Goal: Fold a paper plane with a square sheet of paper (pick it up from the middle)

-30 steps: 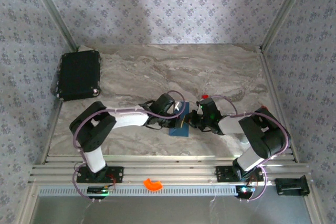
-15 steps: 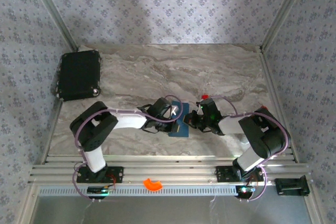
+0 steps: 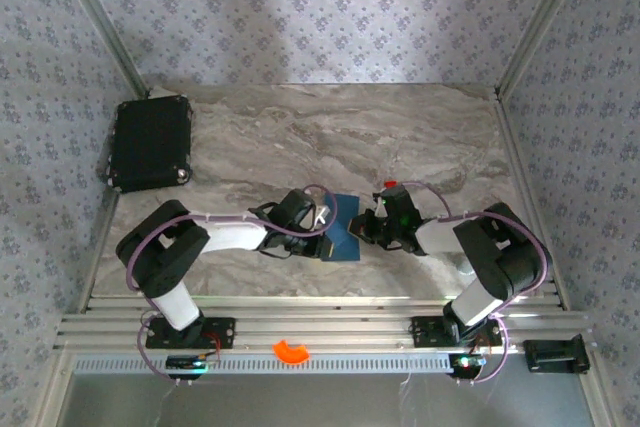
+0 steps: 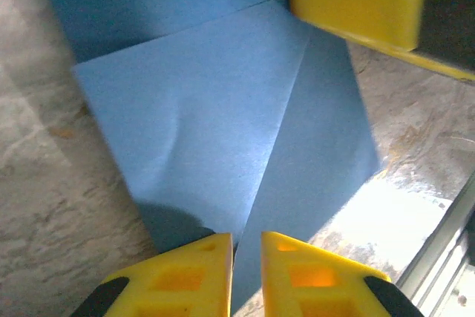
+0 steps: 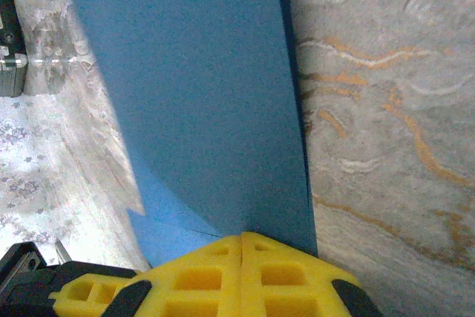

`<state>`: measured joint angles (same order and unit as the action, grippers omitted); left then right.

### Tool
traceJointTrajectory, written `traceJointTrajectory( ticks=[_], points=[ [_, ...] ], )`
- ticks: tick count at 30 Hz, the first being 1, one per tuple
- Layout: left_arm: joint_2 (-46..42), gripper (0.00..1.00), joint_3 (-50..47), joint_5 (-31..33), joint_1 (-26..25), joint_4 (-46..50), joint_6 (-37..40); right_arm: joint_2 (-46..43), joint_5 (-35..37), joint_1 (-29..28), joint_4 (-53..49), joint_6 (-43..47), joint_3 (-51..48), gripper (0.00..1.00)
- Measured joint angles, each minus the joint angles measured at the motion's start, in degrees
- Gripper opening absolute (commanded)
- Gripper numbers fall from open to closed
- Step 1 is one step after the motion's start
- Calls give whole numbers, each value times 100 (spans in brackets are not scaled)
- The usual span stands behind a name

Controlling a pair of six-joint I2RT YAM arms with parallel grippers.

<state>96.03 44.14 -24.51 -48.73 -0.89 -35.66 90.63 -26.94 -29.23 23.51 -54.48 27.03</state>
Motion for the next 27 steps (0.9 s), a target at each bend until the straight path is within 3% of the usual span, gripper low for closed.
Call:
traceJointTrajectory(
  ticks=[6,10,15,21,27],
  points=[
    [-42,21,358,-35,0,-48,-98,-691,192,0,-916,332,402,25],
    [-291,15,369,33,0,-13,-109,-1043,328,11,-1222,448,435,27],
    [-669,2,175,186,98,22,-114,-1075,334,-125,-1373,448,369,13],
    [-708,2,-251,138,170,74,-151,-872,275,-376,-1296,404,367,5],
    [-498,2,-262,94,170,59,-149,-409,203,-463,-1207,348,525,4]
  ],
)
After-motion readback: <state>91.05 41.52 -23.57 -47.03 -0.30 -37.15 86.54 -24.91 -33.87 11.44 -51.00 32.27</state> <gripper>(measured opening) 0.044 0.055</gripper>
